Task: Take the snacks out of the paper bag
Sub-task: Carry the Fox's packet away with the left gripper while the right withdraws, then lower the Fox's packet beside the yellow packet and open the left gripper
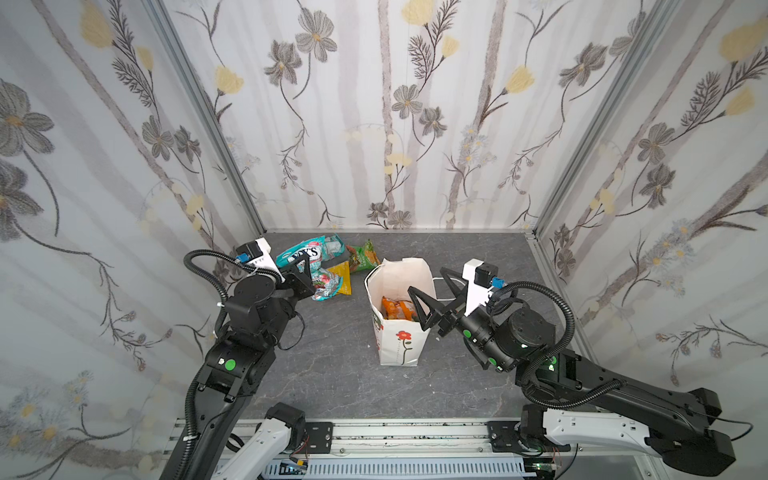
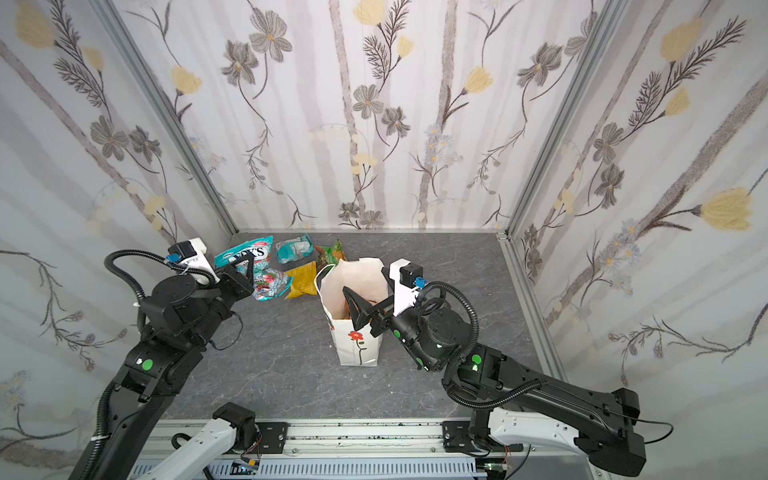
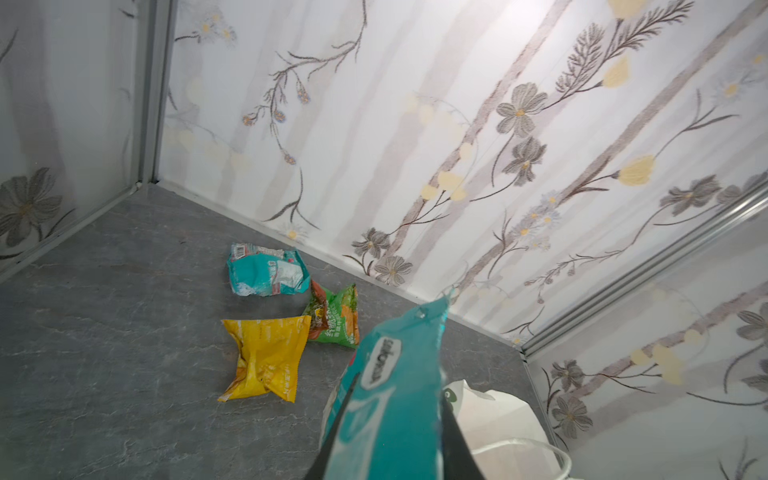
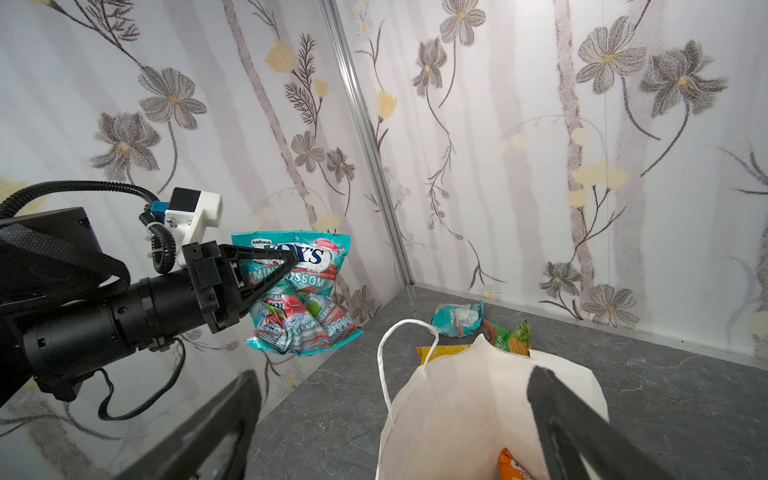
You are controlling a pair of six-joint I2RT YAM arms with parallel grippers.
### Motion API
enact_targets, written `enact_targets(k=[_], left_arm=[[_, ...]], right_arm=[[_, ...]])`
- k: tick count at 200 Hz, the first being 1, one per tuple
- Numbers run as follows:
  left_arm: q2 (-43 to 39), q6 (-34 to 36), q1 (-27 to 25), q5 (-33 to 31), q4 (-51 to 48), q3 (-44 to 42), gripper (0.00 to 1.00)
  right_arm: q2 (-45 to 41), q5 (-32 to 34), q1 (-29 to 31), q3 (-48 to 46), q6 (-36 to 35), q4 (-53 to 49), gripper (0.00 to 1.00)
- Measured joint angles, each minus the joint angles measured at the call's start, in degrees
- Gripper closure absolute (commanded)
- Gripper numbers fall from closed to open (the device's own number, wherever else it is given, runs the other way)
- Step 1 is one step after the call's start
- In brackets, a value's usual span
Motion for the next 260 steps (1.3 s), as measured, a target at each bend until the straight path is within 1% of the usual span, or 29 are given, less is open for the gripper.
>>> enact_targets(k=[27,54,70,84,114,138,167,198,260], left_arm=[[2.19,-3.45,5.92,3.82,2.05,-4.24,0.93],[6.10,-9.42,12.50,11.02,6.16,-8.59,0.94],[8.76,-13.18,15.04,14.56,8.98,-11.04,0.95],[11.43,-15.98,15.98,17.55,11.67,-12.79,0.95],[17.99,-20.50,16.22,22.91,17.94,-15.04,0.97],[23.56,-22.99,15.76,25.53,22.08,-15.56,0.98],[29.27,-23.89,14.19,26.25,26.34,-15.45,0.98],[37.13,-24.13,11.98,26.18,29.16,-13.14,0.98],[54.36,-24.24,7.30,26.95,33.59,-4.02,0.97]], right_arm=[[0.66,-0.07,-0.46,0.00,0.72,-0.17,0.01],[1.22,-0.44,-0.83,0.00,1.62,-1.46,0.01],[1.40,-0.66,-1.09,0.00,1.84,-2.01,0.01],[1.53,-0.74,-1.33,0.00,2.12,-2.01,0.01],[1.86,-1.77,-1.84,0.00,2.51,-2.19,0.01],[1.99,-2.36,-2.08,0.00,2.54,-2.23,0.01],[2.34,-2.60,-2.27,0.11,2.97,-2.23,0.01],[2.49,-2.67,-2.49,0.74,2.97,-2.62,0.01],[2.62,-3.45,-2.71,2.14,2.97,-4.79,0.01]])
